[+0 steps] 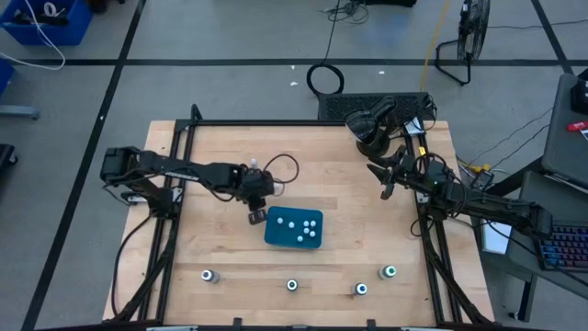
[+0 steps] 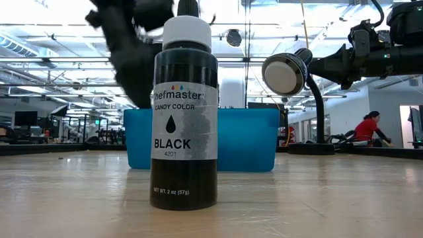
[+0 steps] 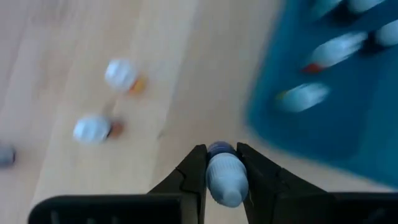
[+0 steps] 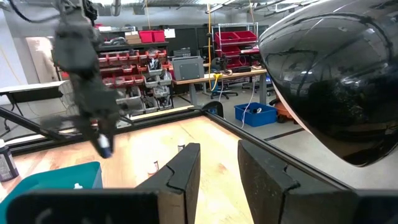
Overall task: Pick & Place food coloring
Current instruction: Put the blue food coloring bottle into the blue bin, then put the purple food coloring bottle into the blue bin
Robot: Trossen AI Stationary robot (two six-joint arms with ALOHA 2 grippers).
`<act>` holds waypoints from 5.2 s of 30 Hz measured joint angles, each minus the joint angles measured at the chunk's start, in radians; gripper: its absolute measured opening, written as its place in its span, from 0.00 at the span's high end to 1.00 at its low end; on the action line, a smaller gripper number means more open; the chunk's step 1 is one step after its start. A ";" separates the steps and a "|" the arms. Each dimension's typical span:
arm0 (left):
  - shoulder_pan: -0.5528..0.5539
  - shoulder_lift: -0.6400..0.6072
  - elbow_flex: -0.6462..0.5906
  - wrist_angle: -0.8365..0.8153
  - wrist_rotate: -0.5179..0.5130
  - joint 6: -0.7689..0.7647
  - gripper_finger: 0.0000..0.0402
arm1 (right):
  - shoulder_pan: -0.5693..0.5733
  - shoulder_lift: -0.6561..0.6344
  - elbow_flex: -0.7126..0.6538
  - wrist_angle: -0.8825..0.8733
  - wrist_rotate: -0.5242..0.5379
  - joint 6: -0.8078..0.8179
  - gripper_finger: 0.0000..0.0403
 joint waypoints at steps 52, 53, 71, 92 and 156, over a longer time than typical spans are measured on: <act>-0.171 0.386 0.268 -0.121 0.088 -0.026 0.53 | 0.000 0.003 0.000 0.000 0.000 0.000 0.75; -0.170 0.385 0.268 -0.121 0.088 -0.026 0.53 | 0.000 0.003 0.000 0.000 0.000 0.000 0.75; -0.171 0.385 0.465 -0.346 0.087 0.024 0.57 | 0.000 0.003 0.000 0.000 0.000 0.000 0.75; -0.043 0.119 0.467 -0.545 -0.201 0.127 0.62 | 0.000 0.003 0.000 0.001 0.000 0.000 0.75; 0.475 0.270 0.084 -0.034 -0.070 0.207 0.78 | 0.000 0.004 0.000 0.000 0.000 0.000 0.75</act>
